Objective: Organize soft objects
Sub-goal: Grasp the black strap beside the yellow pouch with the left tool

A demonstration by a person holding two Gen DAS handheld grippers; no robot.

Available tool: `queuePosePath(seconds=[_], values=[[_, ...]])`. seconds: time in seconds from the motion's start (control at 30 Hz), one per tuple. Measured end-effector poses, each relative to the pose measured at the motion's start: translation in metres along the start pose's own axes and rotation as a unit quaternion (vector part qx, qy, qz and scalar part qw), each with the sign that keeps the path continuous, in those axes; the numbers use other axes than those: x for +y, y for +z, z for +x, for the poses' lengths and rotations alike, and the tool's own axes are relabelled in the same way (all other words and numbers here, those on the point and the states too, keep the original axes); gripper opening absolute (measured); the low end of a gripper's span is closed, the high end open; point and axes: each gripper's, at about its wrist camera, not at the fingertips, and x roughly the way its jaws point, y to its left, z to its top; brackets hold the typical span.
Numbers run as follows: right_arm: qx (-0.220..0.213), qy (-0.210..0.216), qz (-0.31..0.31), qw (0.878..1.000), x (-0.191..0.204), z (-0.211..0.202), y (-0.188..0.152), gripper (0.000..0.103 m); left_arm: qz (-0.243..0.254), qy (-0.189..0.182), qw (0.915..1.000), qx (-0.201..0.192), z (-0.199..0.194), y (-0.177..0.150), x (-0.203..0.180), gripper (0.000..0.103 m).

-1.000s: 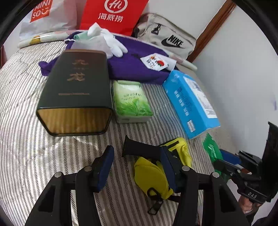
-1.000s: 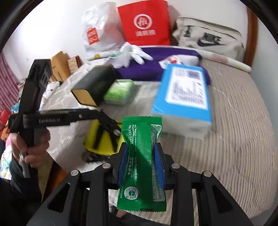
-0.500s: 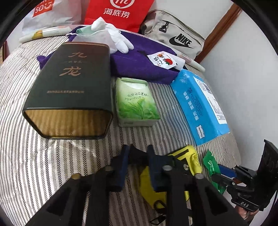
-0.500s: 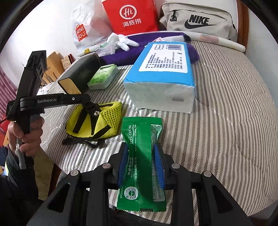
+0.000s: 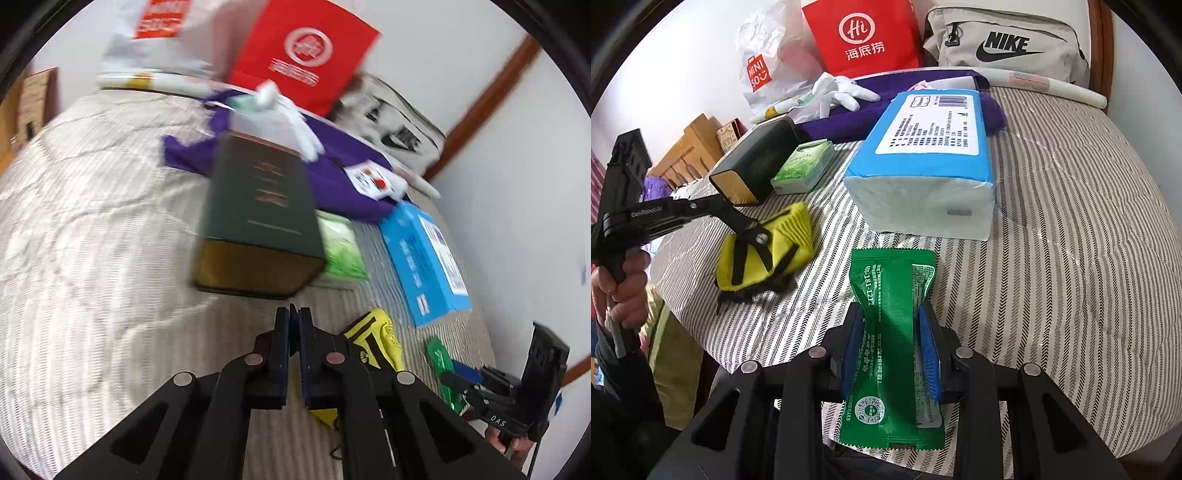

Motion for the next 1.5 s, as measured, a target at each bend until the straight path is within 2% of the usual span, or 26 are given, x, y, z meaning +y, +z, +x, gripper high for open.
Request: queuePosePath(seconds=[0.07, 0.17, 0.3, 0.4, 0.47, 0.53, 0.6, 0.67, 0.77, 0.9, 0.97, 1.03, 1.13, 1.2, 1.33, 1.5], values=[[0.001, 0.000, -0.003, 1.000, 0.002, 0.001, 0.000, 0.031, -0.016, 0.003, 0.9998, -0.009, -0.008, 0.000, 0.012, 0.005], [0.004, 0.001, -0.008, 1.000, 0.007, 0.002, 0.000, 0.031, -0.024, 0.031, 0.9991, -0.015, -0.016, -0.004, 0.030, 0.005], [0.005, 0.001, -0.014, 1.000, 0.010, 0.003, -0.001, 0.031, -0.030, 0.056, 0.9980, -0.006, -0.019, -0.014, 0.047, 0.005], [0.008, -0.001, -0.014, 1.000, 0.009, 0.004, -0.001, 0.031, -0.007, 0.089, 0.9960, 0.008, -0.017, -0.023, 0.052, 0.005], [0.011, -0.001, -0.013, 1.000, 0.009, 0.005, -0.002, 0.031, 0.012, 0.095, 0.9952, 0.018, -0.015, -0.027, 0.052, 0.006], [0.011, -0.003, -0.013, 1.000, 0.008, 0.005, -0.002, 0.031, 0.038, 0.093, 0.9947, 0.022, -0.013, -0.029, 0.047, 0.014], [0.011, -0.003, -0.013, 1.000, 0.008, 0.006, -0.001, 0.031, 0.076, 0.095, 0.9923, 0.022, -0.009, -0.027, 0.039, 0.038], [0.012, -0.005, -0.013, 1.000, 0.008, 0.006, -0.001, 0.031, 0.113, 0.107, 0.9878, 0.017, -0.004, -0.025, 0.029, 0.045], [0.014, -0.006, -0.017, 1.000, 0.008, 0.007, -0.002, 0.031, 0.181, 0.108, 0.9774, 0.018, 0.005, -0.023, 0.015, 0.046], [0.016, -0.008, -0.018, 1.000, 0.006, 0.008, -0.003, 0.031, 0.259, 0.111, 0.9592, 0.027, 0.014, -0.024, 0.002, 0.050], [0.016, -0.008, -0.019, 1.000, 0.006, 0.009, -0.002, 0.031, 0.292, 0.106, 0.9492, 0.047, 0.018, -0.026, -0.001, 0.053], [0.016, -0.011, -0.023, 1.000, 0.007, 0.009, -0.002, 0.032, 0.304, 0.100, 0.9464, 0.047, 0.019, -0.026, -0.003, 0.053], [0.013, -0.016, -0.030, 0.999, 0.009, 0.011, -0.001, 0.036, 0.304, 0.088, 0.9468, 0.059, 0.020, -0.023, -0.002, 0.051], [0.010, -0.019, -0.035, 0.999, 0.011, 0.013, 0.000, 0.039, 0.300, 0.083, 0.9484, 0.063, 0.020, -0.024, -0.002, 0.045], [0.012, -0.022, -0.043, 0.999, 0.014, 0.014, 0.001, 0.042, 0.307, 0.078, 0.9453, 0.079, 0.012, -0.037, -0.007, 0.033], [0.016, -0.026, -0.044, 0.999, 0.013, 0.013, 0.001, 0.042, 0.309, 0.059, 0.9453, 0.085, 0.011, -0.039, -0.011, 0.036]])
